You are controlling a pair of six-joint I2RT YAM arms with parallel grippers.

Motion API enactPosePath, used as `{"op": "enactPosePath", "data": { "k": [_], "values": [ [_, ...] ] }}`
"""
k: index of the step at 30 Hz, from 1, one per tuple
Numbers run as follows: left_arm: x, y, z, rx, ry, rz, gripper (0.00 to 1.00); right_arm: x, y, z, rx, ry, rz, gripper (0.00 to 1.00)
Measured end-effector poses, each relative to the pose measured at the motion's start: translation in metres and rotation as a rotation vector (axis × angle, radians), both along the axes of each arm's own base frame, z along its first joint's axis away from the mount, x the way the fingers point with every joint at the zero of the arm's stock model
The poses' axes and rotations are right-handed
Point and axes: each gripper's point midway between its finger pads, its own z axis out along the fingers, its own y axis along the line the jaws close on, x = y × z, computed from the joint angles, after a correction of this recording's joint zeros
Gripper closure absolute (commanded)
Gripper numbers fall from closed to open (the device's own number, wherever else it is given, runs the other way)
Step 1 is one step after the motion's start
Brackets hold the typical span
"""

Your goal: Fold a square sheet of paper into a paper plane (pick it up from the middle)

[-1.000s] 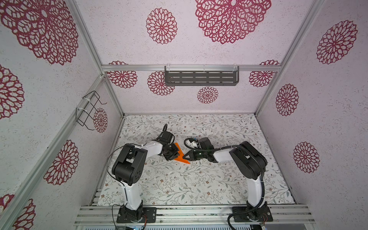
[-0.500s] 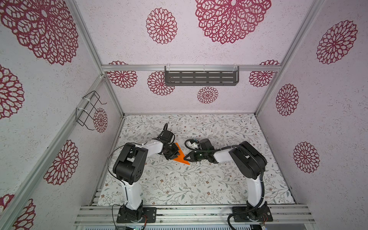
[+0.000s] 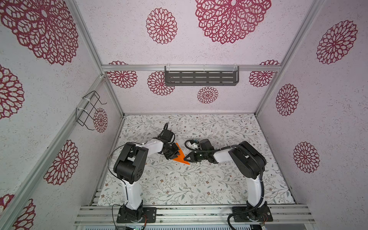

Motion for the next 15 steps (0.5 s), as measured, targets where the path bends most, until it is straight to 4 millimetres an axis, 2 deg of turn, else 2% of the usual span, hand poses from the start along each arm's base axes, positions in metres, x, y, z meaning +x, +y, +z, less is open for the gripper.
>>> {"op": "enactPosePath", "data": {
  "k": [5, 15],
  "values": [
    [-0.0007, 0.0005, -0.0004, 0.001, 0.004, 0.001, 0.78, -0.0003, -0.0003, -0.0006, -0.003, -0.004, 0.004, 0.91],
    [0.0024, -0.0011, 0.0039, 0.008, 0.010, -0.021, 0.72, 0.0001, -0.0010, -0.0017, -0.015, -0.013, 0.009, 0.91]
  ]
}}
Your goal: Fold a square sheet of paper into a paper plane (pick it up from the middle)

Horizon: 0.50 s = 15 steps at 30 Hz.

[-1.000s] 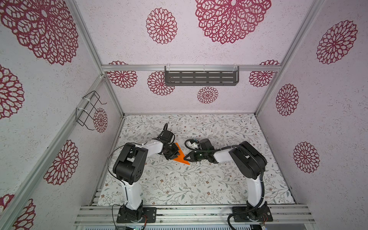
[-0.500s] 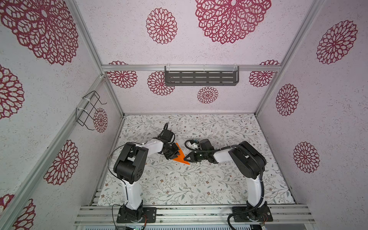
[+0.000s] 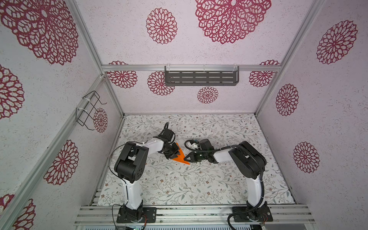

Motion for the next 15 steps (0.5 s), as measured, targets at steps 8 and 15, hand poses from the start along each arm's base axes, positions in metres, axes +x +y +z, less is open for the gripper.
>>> {"op": "enactPosePath", "data": {
  "k": [8, 15],
  "values": [
    [0.010, 0.003, 0.030, -0.004, -0.095, -0.033, 0.67, 0.000, 0.000, -0.001, -0.009, 0.001, 0.002, 0.91],
    [0.011, -0.004, 0.067, -0.096, -0.236, -0.052, 0.81, 0.000, 0.000, -0.001, -0.010, 0.002, 0.002, 0.92]
  ]
}}
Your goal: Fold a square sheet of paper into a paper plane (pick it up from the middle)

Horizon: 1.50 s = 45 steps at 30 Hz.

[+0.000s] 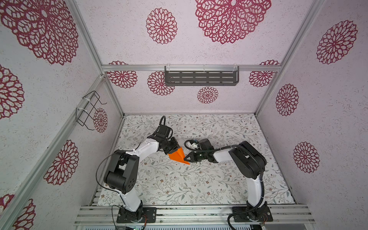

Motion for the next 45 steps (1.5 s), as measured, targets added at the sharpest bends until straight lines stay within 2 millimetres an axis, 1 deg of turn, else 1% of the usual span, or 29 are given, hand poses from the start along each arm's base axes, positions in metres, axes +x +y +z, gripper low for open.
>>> {"op": "enactPosePath", "data": {
  "k": [4, 6, 10, 17, 24, 29, 34, 45],
  "values": [
    [-0.006, -0.004, -0.020, -0.024, 0.024, -0.024, 0.85, 0.000, 0.000, 0.000, 0.000, 0.000, 0.000, 0.92],
    [-0.006, -0.006, -0.028, -0.030, 0.032, -0.032, 0.87, 0.000, 0.000, 0.000, 0.000, 0.000, 0.000, 0.92],
    [-0.002, -0.010, -0.038, -0.042, 0.030, -0.044, 0.88, 0.000, 0.000, 0.000, 0.000, 0.000, 0.000, 0.92],
    [0.001, -0.007, -0.043, -0.038, 0.006, -0.055, 0.89, 0.000, 0.000, 0.000, 0.000, 0.000, 0.000, 0.92],
    [0.000, -0.002, -0.056, -0.022, 0.011, -0.066, 0.89, 0.000, 0.000, 0.000, 0.000, 0.000, 0.000, 0.92],
    [0.001, -0.003, -0.061, -0.023, 0.010, -0.067, 0.90, 0.000, 0.000, 0.000, 0.000, 0.000, -0.001, 0.92],
    [-0.004, 0.000, -0.069, -0.014, 0.025, -0.060, 0.91, 0.001, 0.000, 0.001, -0.003, -0.002, -0.005, 0.92],
    [-0.004, 0.003, -0.072, -0.004, 0.027, -0.056, 0.92, -0.001, -0.008, 0.003, -0.052, -0.001, -0.018, 0.91]
  ]
}}
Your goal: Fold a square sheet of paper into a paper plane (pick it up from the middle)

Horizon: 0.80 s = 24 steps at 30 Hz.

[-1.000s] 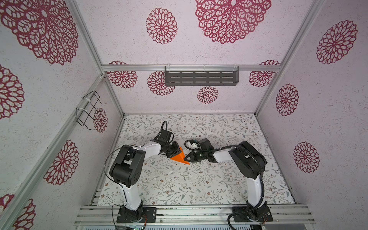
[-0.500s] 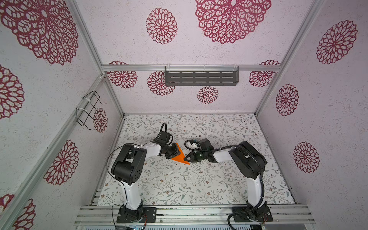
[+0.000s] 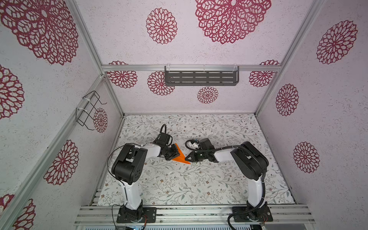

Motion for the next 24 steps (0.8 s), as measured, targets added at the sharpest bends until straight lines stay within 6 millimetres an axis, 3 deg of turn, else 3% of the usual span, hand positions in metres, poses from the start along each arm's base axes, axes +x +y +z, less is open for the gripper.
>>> {"op": "enactPosePath", "data": {
  "k": [11, 24],
  "values": [
    [0.000, 0.000, -0.001, 0.005, 0.014, -0.003, 0.93, 0.003, 0.009, 0.010, -0.025, -0.012, 0.016, 0.92],
    [0.001, 0.001, -0.002, 0.026, 0.050, 0.001, 0.94, -0.002, 0.001, -0.002, -0.080, 0.000, 0.013, 0.93]
  ]
}}
